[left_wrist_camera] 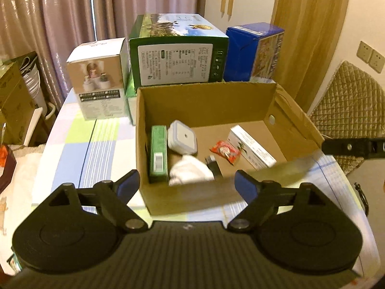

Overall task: Organize objects
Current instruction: 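Move both open grippers back toward the remaining items on the table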

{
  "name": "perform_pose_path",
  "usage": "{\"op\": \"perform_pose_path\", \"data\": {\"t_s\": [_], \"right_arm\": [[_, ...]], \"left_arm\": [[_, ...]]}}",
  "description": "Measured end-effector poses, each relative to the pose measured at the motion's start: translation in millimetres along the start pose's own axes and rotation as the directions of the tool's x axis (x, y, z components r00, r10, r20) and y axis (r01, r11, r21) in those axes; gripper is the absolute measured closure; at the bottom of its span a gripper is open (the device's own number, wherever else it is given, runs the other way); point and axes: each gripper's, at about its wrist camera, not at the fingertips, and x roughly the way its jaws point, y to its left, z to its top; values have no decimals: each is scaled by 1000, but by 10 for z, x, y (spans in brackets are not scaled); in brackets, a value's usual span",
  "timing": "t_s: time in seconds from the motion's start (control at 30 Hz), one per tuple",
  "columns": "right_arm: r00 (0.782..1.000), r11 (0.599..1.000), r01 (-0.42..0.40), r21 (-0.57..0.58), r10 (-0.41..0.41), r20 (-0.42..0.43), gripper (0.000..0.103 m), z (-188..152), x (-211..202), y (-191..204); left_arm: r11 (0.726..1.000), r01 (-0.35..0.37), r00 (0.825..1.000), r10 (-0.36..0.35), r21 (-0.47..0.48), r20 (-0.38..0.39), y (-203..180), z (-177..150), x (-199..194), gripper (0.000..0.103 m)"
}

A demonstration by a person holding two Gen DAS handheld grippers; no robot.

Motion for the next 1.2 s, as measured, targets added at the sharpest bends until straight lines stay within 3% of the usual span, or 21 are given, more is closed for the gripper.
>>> {"op": "perform_pose_path", "data": {"t_s": [0.17,0.37,0.53,0.83,1.2], "right_arm": [[999,999,31,-25,-32,-10,2,-376,-397,126],[998,998,56,-35,-56,-8,2,-751,-766,262],[997,996,76,-52,-76,-14,2,-1048,-964,391],[997,997,74,-30,-75,-22,2,-1441,-1189,505],[996,996,74,-45,-76,-43,2,-1682,-1231,557]], "left_arm": [[1000,-10,999,11,-23,41,-47,-316,-401,10],[998,-67,995,65,22,71,-111,-719,-780,2],[996,-85,991,82,21,105,-68,-952,-1090,1],[997,-78,994,79,-20,74,-2,-1275,-1423,1],[997,-70,997,71,-44,31,-64,-1587,-1502,1]]}}
